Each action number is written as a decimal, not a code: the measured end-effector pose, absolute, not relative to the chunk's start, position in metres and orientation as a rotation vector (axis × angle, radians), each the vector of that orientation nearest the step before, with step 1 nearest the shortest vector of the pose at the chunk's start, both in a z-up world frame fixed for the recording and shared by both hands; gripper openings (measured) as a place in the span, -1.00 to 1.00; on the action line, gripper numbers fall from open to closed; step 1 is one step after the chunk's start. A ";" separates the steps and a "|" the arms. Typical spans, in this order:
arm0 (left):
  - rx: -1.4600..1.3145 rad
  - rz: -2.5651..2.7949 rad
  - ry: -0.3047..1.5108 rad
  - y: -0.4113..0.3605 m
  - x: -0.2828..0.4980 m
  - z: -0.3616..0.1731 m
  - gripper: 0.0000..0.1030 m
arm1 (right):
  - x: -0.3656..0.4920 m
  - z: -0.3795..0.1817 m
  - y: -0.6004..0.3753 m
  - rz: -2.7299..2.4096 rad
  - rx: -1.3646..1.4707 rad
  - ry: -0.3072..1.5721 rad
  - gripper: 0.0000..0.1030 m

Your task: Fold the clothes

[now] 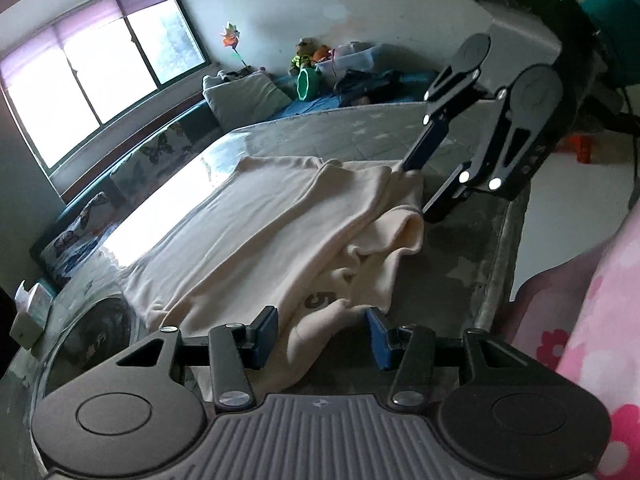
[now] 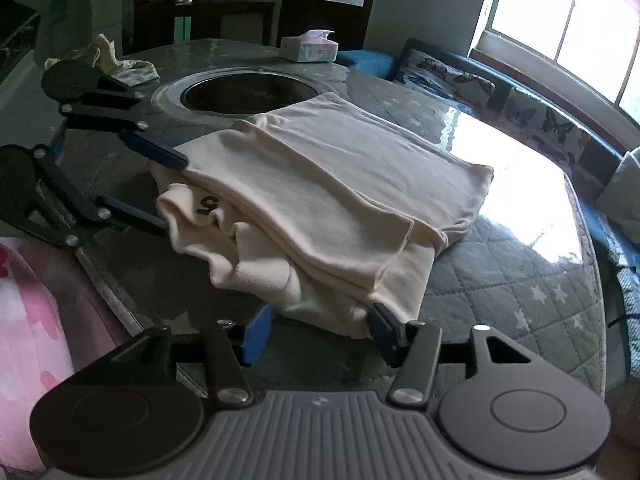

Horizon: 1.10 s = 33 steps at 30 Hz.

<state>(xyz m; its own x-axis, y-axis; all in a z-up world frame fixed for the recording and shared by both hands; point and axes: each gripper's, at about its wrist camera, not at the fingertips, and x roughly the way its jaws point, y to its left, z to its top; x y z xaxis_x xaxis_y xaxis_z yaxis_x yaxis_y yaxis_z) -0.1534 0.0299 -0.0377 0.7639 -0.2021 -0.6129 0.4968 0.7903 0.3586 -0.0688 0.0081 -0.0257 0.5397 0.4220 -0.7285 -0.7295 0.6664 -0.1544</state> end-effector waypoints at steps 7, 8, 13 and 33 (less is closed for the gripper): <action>0.429 -0.410 0.561 0.039 -0.142 -0.026 -0.77 | -0.076 -0.027 0.015 0.764 -0.548 0.633 0.24; 0.408 -0.408 0.557 0.041 -0.139 -0.023 -0.78 | -0.077 -0.028 0.017 0.773 -0.558 0.619 0.29; 0.283 -0.380 0.554 0.054 -0.116 -0.008 -0.82 | -0.081 -0.029 0.024 0.818 -0.609 0.551 0.31; 0.273 -0.356 0.591 0.066 -0.127 -0.018 -0.15 | 0.002 -0.008 0.034 0.881 -0.294 0.769 -0.69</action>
